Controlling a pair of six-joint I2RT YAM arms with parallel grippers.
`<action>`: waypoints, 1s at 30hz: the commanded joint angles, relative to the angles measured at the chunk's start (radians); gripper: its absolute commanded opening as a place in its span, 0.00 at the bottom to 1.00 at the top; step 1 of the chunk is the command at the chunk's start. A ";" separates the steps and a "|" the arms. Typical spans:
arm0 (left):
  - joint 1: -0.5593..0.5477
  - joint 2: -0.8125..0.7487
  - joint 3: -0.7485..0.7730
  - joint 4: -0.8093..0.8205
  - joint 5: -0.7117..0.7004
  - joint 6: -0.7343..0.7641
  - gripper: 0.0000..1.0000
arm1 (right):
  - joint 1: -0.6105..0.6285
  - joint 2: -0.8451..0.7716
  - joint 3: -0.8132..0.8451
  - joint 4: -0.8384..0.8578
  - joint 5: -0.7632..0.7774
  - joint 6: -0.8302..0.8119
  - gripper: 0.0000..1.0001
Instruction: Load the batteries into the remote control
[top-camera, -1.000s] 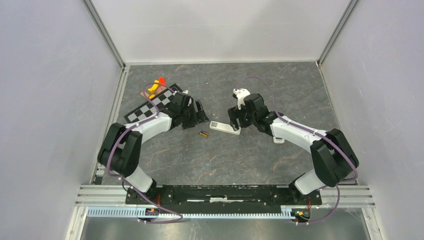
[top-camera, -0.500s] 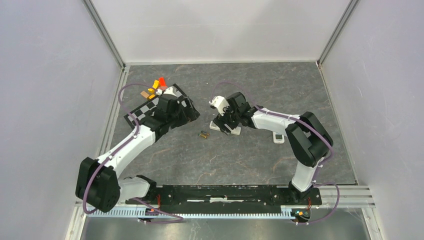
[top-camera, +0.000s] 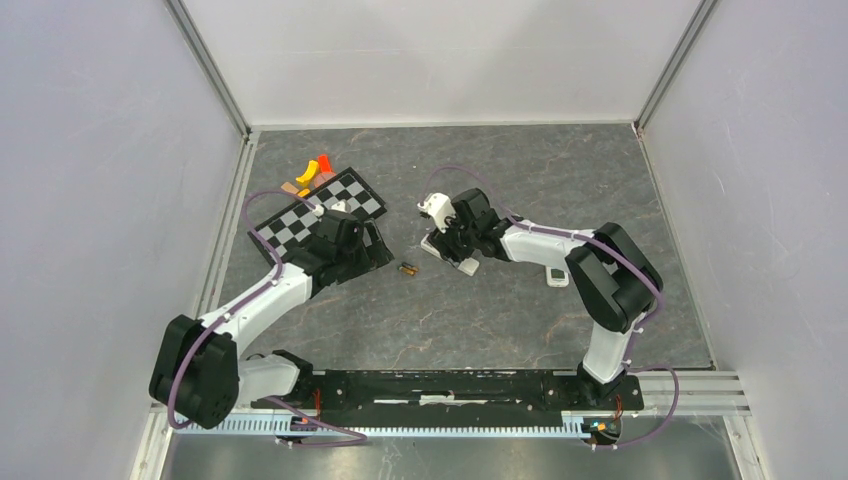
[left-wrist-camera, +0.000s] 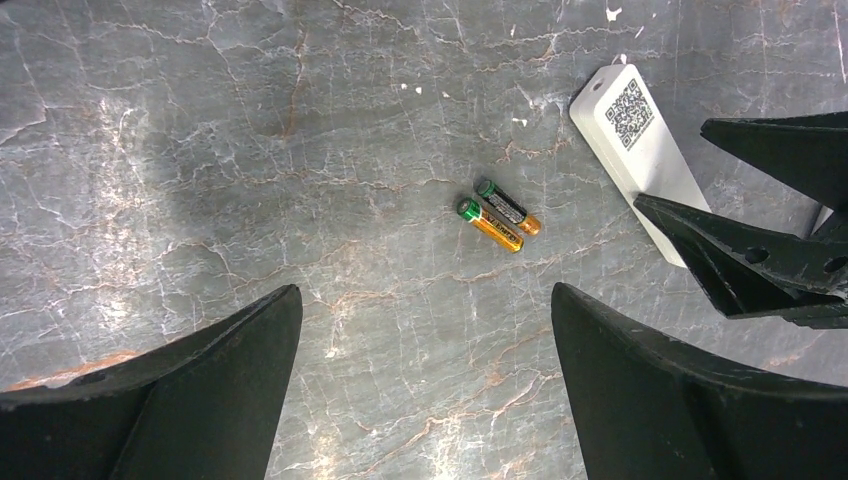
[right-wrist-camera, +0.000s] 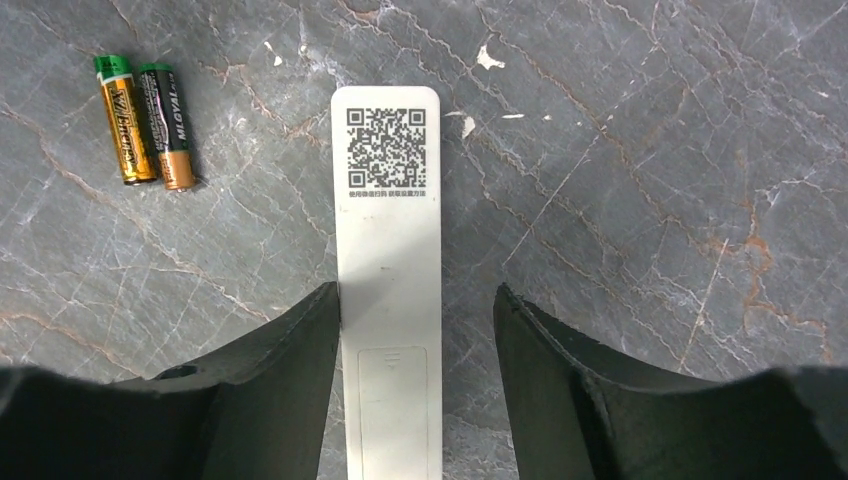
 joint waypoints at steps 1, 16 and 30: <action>0.005 0.008 0.010 0.034 0.015 -0.014 1.00 | -0.009 -0.005 -0.016 0.078 0.011 0.022 0.64; 0.006 0.002 0.015 0.034 0.004 0.002 1.00 | -0.042 0.057 0.058 0.040 0.183 0.184 0.30; 0.005 -0.039 0.016 0.025 -0.031 0.013 1.00 | -0.279 0.032 0.035 0.117 0.490 0.487 0.33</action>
